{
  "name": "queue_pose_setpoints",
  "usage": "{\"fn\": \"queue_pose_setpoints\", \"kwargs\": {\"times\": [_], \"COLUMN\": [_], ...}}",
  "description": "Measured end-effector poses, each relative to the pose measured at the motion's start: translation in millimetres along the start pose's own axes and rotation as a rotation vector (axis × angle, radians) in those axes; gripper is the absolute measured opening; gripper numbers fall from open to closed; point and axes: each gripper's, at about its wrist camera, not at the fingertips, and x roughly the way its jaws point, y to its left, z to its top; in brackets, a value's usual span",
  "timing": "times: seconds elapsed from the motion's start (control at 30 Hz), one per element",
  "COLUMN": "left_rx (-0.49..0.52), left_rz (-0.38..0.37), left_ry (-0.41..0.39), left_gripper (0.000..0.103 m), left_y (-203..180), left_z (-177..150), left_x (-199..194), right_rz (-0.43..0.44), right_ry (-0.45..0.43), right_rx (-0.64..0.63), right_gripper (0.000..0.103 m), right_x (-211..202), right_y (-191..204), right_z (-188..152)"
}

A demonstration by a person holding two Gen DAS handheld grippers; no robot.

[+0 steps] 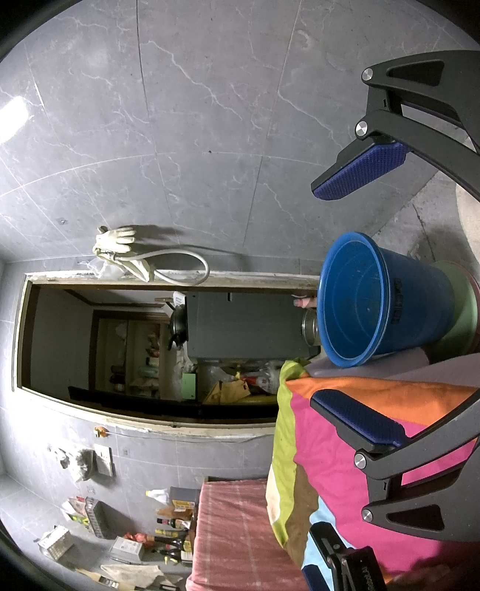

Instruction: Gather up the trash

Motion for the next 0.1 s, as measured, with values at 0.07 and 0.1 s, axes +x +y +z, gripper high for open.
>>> {"fn": "queue_pose_setpoints", "kwargs": {"times": [0.07,0.1], "left_rx": [0.0,0.0], "left_rz": [0.0,0.0], "left_ry": [0.001,0.001], "left_gripper": [0.101,0.101], "left_y": [-0.3,-0.3], "left_z": [-0.6,-0.1], "left_x": [-0.4,0.1], "right_rz": [-0.001,0.001], "right_ry": [0.001,0.002], "right_rx": [0.0,0.0], "right_gripper": [0.103,0.103], "right_x": [0.0,-0.6], "right_y": [0.2,0.5], "right_z": [0.1,-0.8]}}
